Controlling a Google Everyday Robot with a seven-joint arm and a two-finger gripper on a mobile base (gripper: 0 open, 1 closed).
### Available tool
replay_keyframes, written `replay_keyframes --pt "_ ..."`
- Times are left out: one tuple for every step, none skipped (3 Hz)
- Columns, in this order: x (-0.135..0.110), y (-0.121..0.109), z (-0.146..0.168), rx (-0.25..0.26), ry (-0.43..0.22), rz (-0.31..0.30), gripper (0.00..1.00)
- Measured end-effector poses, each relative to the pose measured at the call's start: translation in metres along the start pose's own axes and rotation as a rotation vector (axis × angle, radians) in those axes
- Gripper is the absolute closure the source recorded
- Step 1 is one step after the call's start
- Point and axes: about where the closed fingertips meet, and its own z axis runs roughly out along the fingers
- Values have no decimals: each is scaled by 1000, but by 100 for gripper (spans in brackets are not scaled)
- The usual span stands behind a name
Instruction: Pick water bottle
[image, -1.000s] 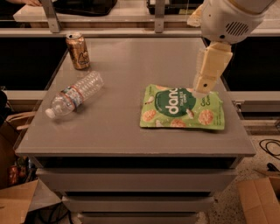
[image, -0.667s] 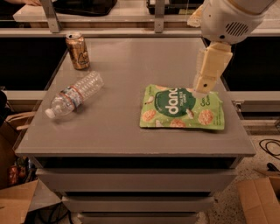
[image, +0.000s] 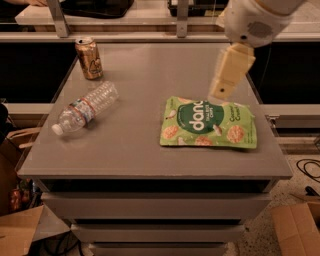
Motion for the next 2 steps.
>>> replay_keyframes --pt "-29 -19 21 -28 14 108 0" --pt "-61 -32 48 -88 42 229 0"
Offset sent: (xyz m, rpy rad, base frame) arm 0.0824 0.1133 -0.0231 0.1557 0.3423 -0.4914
